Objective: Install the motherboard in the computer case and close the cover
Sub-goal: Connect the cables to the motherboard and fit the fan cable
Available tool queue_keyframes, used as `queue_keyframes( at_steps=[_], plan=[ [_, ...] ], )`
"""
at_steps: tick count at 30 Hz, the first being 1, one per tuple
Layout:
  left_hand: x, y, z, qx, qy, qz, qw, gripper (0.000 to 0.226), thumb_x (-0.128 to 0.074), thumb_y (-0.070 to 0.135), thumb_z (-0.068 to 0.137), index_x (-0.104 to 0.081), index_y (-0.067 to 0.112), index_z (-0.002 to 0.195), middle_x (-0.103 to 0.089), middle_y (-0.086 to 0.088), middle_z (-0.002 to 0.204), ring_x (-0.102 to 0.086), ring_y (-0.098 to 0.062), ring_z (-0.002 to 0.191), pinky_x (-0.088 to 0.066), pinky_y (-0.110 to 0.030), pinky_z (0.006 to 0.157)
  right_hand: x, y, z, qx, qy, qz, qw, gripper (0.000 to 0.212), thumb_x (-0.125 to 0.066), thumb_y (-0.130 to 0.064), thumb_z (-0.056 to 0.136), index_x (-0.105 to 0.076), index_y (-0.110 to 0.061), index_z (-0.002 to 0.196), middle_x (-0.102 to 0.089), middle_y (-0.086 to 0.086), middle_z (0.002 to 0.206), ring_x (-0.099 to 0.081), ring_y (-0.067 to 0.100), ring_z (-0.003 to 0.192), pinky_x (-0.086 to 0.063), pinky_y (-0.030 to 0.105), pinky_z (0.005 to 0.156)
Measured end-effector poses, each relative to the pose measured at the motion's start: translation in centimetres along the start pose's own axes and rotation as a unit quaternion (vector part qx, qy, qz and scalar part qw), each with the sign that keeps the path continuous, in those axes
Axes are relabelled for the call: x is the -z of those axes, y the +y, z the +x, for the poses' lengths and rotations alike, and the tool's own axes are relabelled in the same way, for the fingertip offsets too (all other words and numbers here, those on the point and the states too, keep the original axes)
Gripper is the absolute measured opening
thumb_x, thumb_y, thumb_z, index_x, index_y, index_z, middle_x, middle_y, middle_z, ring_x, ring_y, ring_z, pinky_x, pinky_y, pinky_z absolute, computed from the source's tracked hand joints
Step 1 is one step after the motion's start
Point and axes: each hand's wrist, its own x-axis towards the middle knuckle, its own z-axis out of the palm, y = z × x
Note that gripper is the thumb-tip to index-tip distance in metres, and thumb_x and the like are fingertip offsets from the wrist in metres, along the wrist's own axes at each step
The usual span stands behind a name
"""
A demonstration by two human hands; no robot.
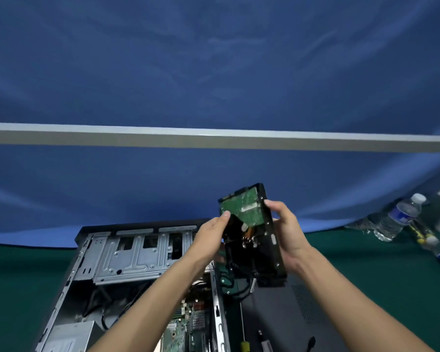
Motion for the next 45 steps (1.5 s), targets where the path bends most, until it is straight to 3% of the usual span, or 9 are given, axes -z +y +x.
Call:
queue_keyframes(
  at_steps=[6, 11, 16, 21, 27, 32, 36, 39, 45],
  plan=[
    [3.7, 1.7, -1.7, -0.045, 0.077, -0.045, 0.995, 0.033, -0.051, 0.039, 0.095, -0.066, 0.010, 0.095, -0.073, -0.004, 0.091, -0.067, -0.017, 0.081, -0.053, -0.033, 0.071, -4.0, 0.9, 1.7, 0.004, 0.080, -0.008, 0.997, 0.061, -0.044, -0.056, 0.091, -0.068, -0.006, 0.117, -0.066, 0.019, 0.117, -0.064, 0.035, 0.107, -0.053, 0.045, 0.091],
    [6.5, 1.1, -2.6, -0.059, 0.112, 0.030, 0.991, 0.039, -0.055, 0.036, 0.093, -0.059, -0.001, 0.082, -0.053, -0.011, 0.076, -0.047, -0.018, 0.067, -0.033, -0.029, 0.061, -6.3, 2.7, 2.5, 0.012, 0.158, -0.121, 0.980, 0.049, -0.053, -0.052, 0.090, -0.071, -0.010, 0.108, -0.073, 0.013, 0.102, -0.071, 0.028, 0.090, -0.058, 0.034, 0.072],
    [8.8, 0.8, -3.2, -0.031, 0.034, 0.074, 0.996, 0.033, -0.062, 0.035, 0.088, -0.072, 0.004, 0.081, -0.072, -0.011, 0.079, -0.062, -0.020, 0.066, -0.046, -0.027, 0.065, -6.8, 4.1, 2.7, 0.054, 0.284, -0.321, 0.902, 0.037, -0.070, -0.048, 0.079, -0.067, -0.017, 0.098, -0.072, -0.002, 0.090, -0.068, 0.013, 0.076, -0.047, 0.023, 0.054],
    [10.7, 1.2, -3.5, 0.031, -0.095, 0.087, 0.991, 0.033, -0.068, 0.043, 0.082, -0.075, 0.013, 0.093, -0.074, -0.005, 0.090, -0.071, -0.023, 0.083, -0.055, -0.035, 0.085, -7.3, 3.0, 2.3, 0.032, 0.171, -0.417, 0.892, 0.028, -0.071, -0.046, 0.080, -0.074, -0.019, 0.085, -0.073, -0.002, 0.084, -0.068, 0.009, 0.069, -0.048, 0.018, 0.059],
    [13.1, -0.1, -2.9, 0.111, -0.105, -0.320, 0.935, 0.067, -0.050, 0.062, 0.082, -0.070, -0.001, 0.097, -0.066, -0.017, 0.104, -0.066, -0.033, 0.090, -0.051, -0.041, 0.079, -7.7, 3.2, 3.4, 0.037, 0.256, -0.224, 0.940, 0.037, -0.066, -0.037, 0.088, -0.070, -0.001, 0.096, -0.073, 0.014, 0.094, -0.068, 0.028, 0.083, -0.055, 0.043, 0.083],
    [12.3, -0.6, -2.6, 0.043, -0.043, -0.486, 0.872, 0.070, -0.050, 0.063, 0.081, -0.063, -0.001, 0.107, -0.069, -0.021, 0.101, -0.066, -0.033, 0.090, -0.054, -0.044, 0.078, -8.4, 4.3, 4.0, 0.001, 0.177, -0.139, 0.974, 0.033, -0.068, -0.023, 0.082, -0.064, -0.003, 0.108, -0.073, 0.012, 0.088, -0.071, 0.021, 0.070, -0.058, 0.030, 0.057],
    [11.0, -1.2, -2.3, 0.061, 0.030, -0.438, 0.896, 0.051, -0.066, 0.036, 0.080, -0.059, 0.002, 0.117, -0.069, -0.014, 0.093, -0.066, -0.034, 0.086, -0.056, -0.047, 0.075, -9.4, 5.3, 4.3, -0.084, 0.108, -0.274, 0.952, 0.032, -0.073, -0.030, 0.077, -0.067, -0.009, 0.099, -0.074, 0.008, 0.083, -0.071, 0.018, 0.067, -0.052, 0.022, 0.052],
    [12.0, -2.8, -2.0, 0.090, 0.085, -0.371, 0.920, 0.039, -0.065, 0.023, 0.086, -0.058, 0.000, 0.117, -0.068, -0.017, 0.091, -0.067, -0.033, 0.074, -0.057, -0.042, 0.063, -9.3, 6.1, 4.5, -0.115, 0.115, -0.429, 0.888, 0.046, -0.067, -0.051, 0.081, -0.064, -0.012, 0.105, -0.074, 0.003, 0.083, -0.073, 0.019, 0.073, -0.052, 0.023, 0.055],
    [14.6, -7.4, -2.6, 0.189, -0.034, -0.174, 0.966, 0.022, -0.066, 0.019, 0.084, -0.068, -0.001, 0.092, -0.070, -0.020, 0.085, -0.068, -0.030, 0.064, -0.056, -0.032, 0.056, -7.1, 8.5, 5.5, -0.104, 0.178, -0.482, 0.852, 0.039, -0.061, -0.048, 0.089, -0.061, -0.011, 0.101, -0.066, -0.002, 0.077, -0.065, 0.012, 0.064, -0.052, 0.025, 0.056]
  ],
)
